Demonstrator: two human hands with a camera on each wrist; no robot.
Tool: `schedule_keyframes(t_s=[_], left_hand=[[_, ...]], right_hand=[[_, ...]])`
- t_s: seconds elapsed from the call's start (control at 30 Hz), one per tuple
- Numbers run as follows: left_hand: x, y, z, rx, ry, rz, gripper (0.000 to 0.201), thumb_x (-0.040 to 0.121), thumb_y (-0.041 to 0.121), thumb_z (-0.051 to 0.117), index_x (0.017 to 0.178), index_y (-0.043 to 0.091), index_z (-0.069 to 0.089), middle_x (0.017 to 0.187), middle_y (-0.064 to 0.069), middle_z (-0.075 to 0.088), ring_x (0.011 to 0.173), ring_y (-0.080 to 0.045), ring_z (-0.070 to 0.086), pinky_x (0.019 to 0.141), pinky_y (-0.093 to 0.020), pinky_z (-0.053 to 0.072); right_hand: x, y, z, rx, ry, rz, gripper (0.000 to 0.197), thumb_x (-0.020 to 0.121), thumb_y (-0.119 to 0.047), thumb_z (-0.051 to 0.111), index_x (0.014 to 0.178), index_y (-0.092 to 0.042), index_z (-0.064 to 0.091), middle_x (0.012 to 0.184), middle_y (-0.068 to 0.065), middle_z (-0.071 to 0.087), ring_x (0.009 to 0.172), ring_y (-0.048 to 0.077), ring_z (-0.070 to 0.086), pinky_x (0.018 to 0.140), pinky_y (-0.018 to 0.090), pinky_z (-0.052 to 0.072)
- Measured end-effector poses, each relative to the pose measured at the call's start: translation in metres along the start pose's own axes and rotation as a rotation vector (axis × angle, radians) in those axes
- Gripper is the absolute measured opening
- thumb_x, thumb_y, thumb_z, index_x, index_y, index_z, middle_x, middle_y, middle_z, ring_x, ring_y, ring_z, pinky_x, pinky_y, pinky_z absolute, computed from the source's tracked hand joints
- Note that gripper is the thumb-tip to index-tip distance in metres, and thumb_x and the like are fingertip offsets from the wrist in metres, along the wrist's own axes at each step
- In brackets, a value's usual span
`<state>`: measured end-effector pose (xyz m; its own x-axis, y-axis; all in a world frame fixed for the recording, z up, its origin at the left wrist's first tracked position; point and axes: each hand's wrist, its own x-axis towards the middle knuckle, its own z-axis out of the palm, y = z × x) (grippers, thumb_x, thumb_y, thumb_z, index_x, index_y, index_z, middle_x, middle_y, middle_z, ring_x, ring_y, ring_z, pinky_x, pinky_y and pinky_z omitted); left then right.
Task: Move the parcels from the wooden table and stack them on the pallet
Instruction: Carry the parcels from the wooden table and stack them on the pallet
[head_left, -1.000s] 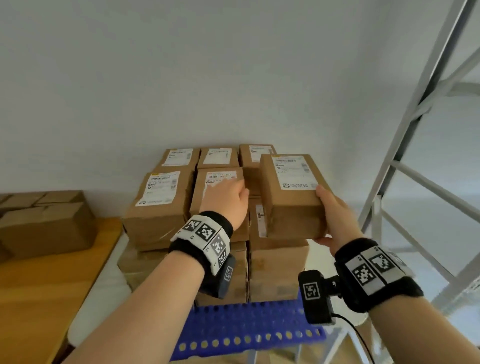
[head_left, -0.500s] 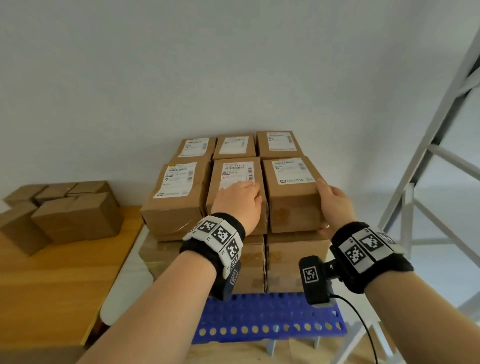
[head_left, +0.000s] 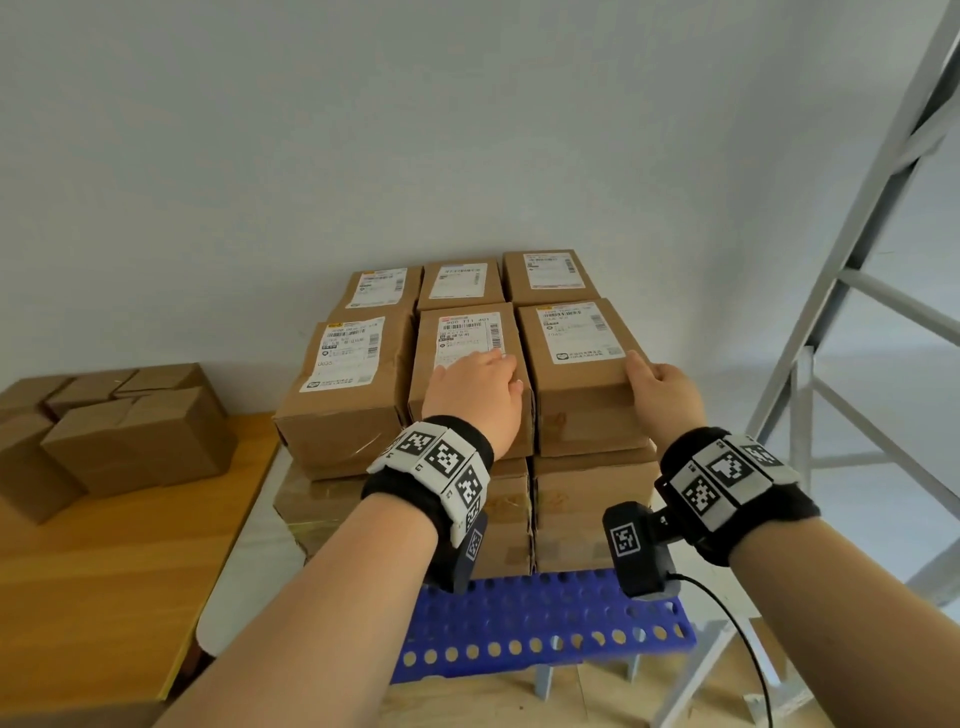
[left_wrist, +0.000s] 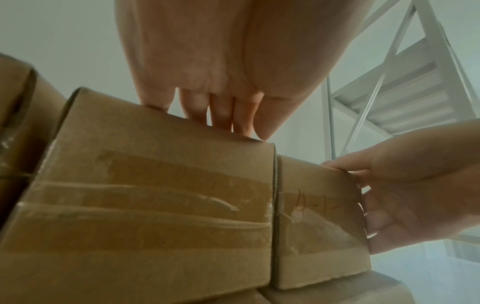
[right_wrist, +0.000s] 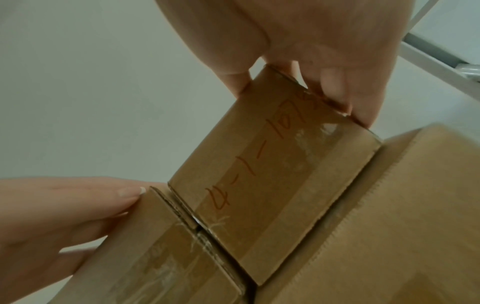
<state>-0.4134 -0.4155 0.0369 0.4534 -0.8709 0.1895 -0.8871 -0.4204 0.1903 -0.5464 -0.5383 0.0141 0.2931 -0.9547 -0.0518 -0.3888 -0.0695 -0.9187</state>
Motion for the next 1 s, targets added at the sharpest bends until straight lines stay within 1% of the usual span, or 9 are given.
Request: schedule_keyframes(t_s=[0.23,0.53,0.6,0.63,0.7,0.73,0.87,0.93,1.0], left_hand=[[-0.001,0.000,0.000,0.007,0.015,0.002,0.039,0.100,0.029,0.031,0.134,0.017,0.046,0.144,-0.001,0.042,0.132,-0.019,0.037,0.110,-0.041,0.029],[-0.002,0.000,0.000,-0.004,0.021,-0.005,0.037,0.099,0.028,0.031,0.130,0.016,0.049,0.139,-0.002,0.047,0.127,-0.020,0.042,0.108,-0.040,0.031],[-0.002,0.000,0.000,-0.009,0.020,-0.009,0.037,0.099,0.027,0.031,0.129,0.016,0.049,0.139,-0.001,0.046,0.127,-0.020,0.042,0.109,-0.040,0.030],[-0.002,0.000,0.000,-0.010,0.017,-0.010,0.037,0.099,0.027,0.031,0.129,0.017,0.049,0.140,-0.001,0.046,0.128,-0.020,0.042,0.109,-0.040,0.030],[-0.002,0.000,0.000,-0.006,0.013,-0.010,0.037,0.099,0.028,0.031,0.130,0.017,0.049,0.142,-0.001,0.044,0.129,-0.020,0.041,0.109,-0.041,0.030],[-0.001,0.000,0.000,-0.006,0.013,-0.011,0.037,0.099,0.027,0.031,0.130,0.017,0.049,0.142,-0.001,0.044,0.128,-0.021,0.041,0.109,-0.041,0.030],[-0.001,0.001,0.000,-0.017,0.018,-0.017,0.036,0.099,0.027,0.032,0.128,0.016,0.050,0.138,-0.003,0.047,0.126,-0.022,0.044,0.109,-0.041,0.030],[-0.002,0.001,0.000,-0.017,0.021,-0.017,0.036,0.099,0.027,0.032,0.128,0.016,0.051,0.137,-0.003,0.048,0.126,-0.022,0.044,0.108,-0.040,0.031],[-0.002,0.001,0.000,-0.015,0.026,-0.016,0.036,0.099,0.027,0.032,0.127,0.015,0.051,0.135,-0.004,0.049,0.124,-0.022,0.045,0.107,-0.039,0.033]], right_hand=[[0.001,0.002,-0.001,-0.056,0.012,-0.051,0.042,0.098,-0.039,0.038,0.119,-0.006,0.054,0.105,0.008,0.058,0.090,0.021,0.052,0.076,0.033,0.043],[0.006,0.001,-0.005,-0.037,-0.028,-0.040,0.050,0.098,-0.044,0.035,0.122,-0.005,0.054,0.103,0.006,0.055,0.094,0.022,0.051,0.089,0.038,0.045],[0.004,0.000,-0.005,-0.033,-0.031,-0.029,0.052,0.098,-0.045,0.036,0.128,-0.005,0.050,0.113,0.009,0.056,0.103,0.024,0.052,0.089,0.037,0.043],[0.003,0.000,-0.005,-0.029,-0.015,-0.030,0.054,0.097,-0.045,0.037,0.134,-0.006,0.045,0.125,0.011,0.054,0.112,0.026,0.051,0.093,0.036,0.041],[0.000,-0.001,-0.004,-0.029,0.028,-0.090,0.056,0.097,-0.042,0.041,0.142,-0.010,0.034,0.143,0.009,0.043,0.128,0.025,0.043,0.100,0.035,0.037],[-0.003,-0.003,-0.004,-0.042,0.043,-0.146,0.055,0.097,-0.040,0.043,0.143,-0.011,0.033,0.144,0.008,0.041,0.130,0.024,0.042,0.102,0.035,0.036],[-0.010,-0.009,0.003,-0.131,0.056,-0.344,0.047,0.096,-0.030,0.048,0.139,-0.013,0.041,0.138,0.004,0.047,0.124,0.020,0.045,0.101,0.031,0.039],[-0.011,-0.010,0.006,-0.158,0.066,-0.358,0.047,0.096,-0.030,0.049,0.138,-0.012,0.043,0.139,0.005,0.046,0.126,0.021,0.044,0.106,0.038,0.039],[-0.011,-0.008,0.008,-0.176,0.067,-0.355,0.045,0.095,-0.030,0.050,0.135,-0.010,0.046,0.138,0.006,0.046,0.124,0.022,0.045,0.105,0.040,0.040]])
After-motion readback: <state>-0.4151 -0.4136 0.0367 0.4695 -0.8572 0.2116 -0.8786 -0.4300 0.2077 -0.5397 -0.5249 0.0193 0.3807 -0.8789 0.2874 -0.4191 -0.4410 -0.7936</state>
